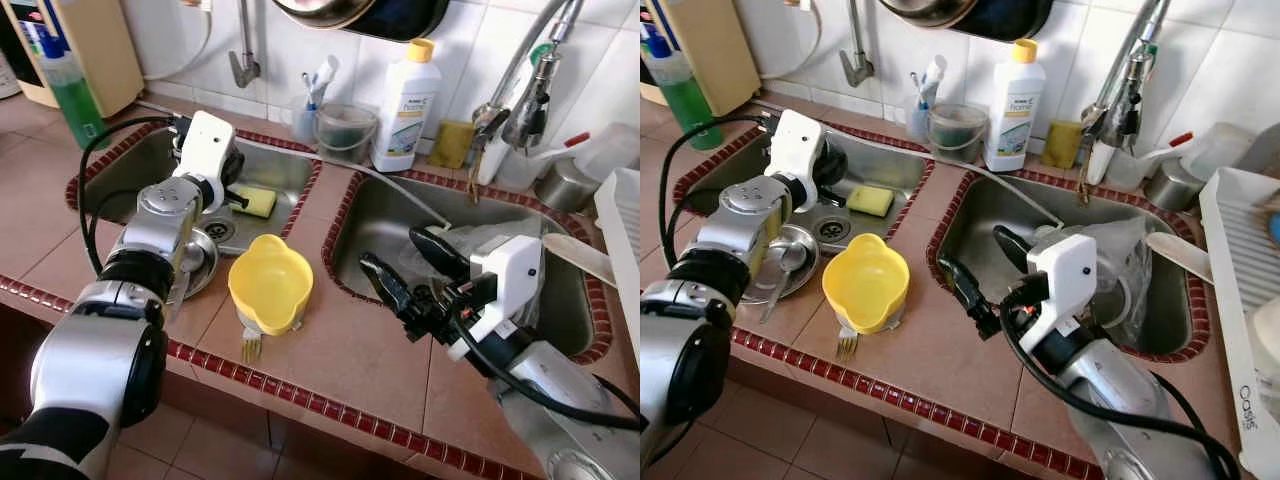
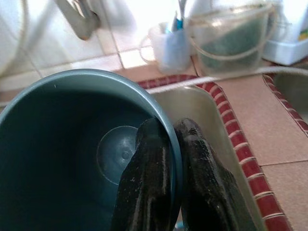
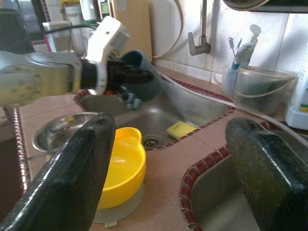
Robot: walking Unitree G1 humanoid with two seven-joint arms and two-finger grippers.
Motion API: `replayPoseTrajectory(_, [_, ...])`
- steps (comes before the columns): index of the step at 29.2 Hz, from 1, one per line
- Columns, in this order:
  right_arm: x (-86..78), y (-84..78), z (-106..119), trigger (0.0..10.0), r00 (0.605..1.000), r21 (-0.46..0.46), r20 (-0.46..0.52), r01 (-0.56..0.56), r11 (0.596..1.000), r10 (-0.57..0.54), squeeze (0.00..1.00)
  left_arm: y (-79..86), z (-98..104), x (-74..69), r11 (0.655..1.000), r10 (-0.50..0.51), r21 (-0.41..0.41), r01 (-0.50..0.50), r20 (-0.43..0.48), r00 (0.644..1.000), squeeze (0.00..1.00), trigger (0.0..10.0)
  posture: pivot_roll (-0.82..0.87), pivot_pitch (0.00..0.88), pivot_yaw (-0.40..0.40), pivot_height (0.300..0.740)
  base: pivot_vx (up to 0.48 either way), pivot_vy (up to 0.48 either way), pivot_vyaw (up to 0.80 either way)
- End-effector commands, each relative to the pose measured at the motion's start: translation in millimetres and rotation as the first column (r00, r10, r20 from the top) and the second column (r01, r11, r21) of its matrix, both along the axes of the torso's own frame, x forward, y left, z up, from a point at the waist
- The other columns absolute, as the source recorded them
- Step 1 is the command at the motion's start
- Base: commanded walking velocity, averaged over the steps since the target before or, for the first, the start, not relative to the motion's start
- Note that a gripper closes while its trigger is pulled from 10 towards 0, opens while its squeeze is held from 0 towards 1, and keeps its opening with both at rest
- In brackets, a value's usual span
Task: Kitchen organization
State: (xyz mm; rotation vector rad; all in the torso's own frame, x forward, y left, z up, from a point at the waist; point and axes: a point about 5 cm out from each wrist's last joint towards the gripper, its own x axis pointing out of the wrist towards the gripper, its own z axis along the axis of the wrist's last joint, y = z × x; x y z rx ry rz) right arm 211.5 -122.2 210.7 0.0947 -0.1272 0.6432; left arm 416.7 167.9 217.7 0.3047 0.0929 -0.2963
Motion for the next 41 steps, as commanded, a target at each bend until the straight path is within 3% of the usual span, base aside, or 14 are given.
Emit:
replayPoseTrajectory(1, [-6.0, -0.4, 3.5, 10.0, 1.000, -0.009, 0.007, -0.010, 1.000, 0.010, 0.00, -4.1, 11.2, 2.7, 1.000, -0.015, 0.000, 0.015, 0.012, 1.000, 0.00, 10.0, -0.16, 0.175, 0.004, 0.740, 0.000, 0.000, 0.00])
replayPoseTrajectory(8, [-17.2, -0.6, 5.4, 10.0, 1.000, -0.011, -0.015, -0.022, 1.000, 0.022, 0.00, -0.2, 13.5, 3.7, 1.000, -0.010, 0.024, 0.011, -0.011, 1.000, 0.00, 10.0, -0.18, 0.192, 0.010, 0.740, 0.000, 0.000, 0.00])
replayPoseTrajectory(14, [-25.7, -11.3, 5.2, 10.0, 0.999, -0.061, -0.046, 0.005, 0.998, -0.008, 0.00, 5.5, 13.9, 4.1, 1.000, 0.002, 0.026, -0.002, -0.031, 1.000, 0.00, 10.0, -0.19, 0.202, 0.019, 0.740, 0.000, 0.000, 0.00])
replayPoseTrajectory(21, [-29.7, -12.0, 7.3, 10.0, 0.999, -0.066, -0.047, 0.013, 0.998, -0.016, 0.00, 12.9, -3.8, 1.0, 0.997, 0.054, 0.059, -0.049, -0.097, 0.994, 0.00, 10.0, -0.20, 0.207, 0.024, 0.740, 0.000, 0.000, 0.00])
replayPoseTrajectory(31, [-33.3, -11.8, 8.5, 10.0, 0.999, -0.063, -0.051, 0.015, 0.998, -0.018, 0.00, 14.4, -10.5, -0.2, 0.997, 0.077, 0.031, -0.074, -0.119, 0.990, 0.00, 10.0, -0.21, 0.201, 0.029, 0.740, 0.000, 0.000, 0.00])
replayPoseTrajectory(32, [-33.4, -12.2, 8.8, 10.0, 0.998, -0.064, -0.052, 0.016, 0.998, -0.019, 0.00, 14.2, -9.8, 0.0, 0.997, 0.076, 0.021, -0.074, -0.117, 0.990, 0.71, 10.0, -0.21, 0.198, 0.030, 0.740, 0.000, 0.000, 0.00])
replayPoseTrajectory(33, [-33.5, -12.5, 9.0, 10.0, 0.998, -0.064, -0.054, 0.016, 0.998, -0.020, 0.00, 14.4, -8.6, 0.3, 0.997, 0.080, 0.003, -0.080, -0.115, 0.990, 1.00, 10.0, -0.21, 0.195, 0.030, 0.740, 0.000, 0.000, 0.00])
replayPoseTrajectory(41, [-32.6, -11.9, 8.8, 10.0, 0.998, -0.064, -0.060, 0.016, 0.998, -0.019, 0.00, 13.9, -6.3, 0.9, 0.997, 0.080, 0.006, -0.079, -0.113, 0.990, 1.00, 10.0, -0.20, 0.186, 0.033, 0.740, 0.000, 0.000, 0.00])
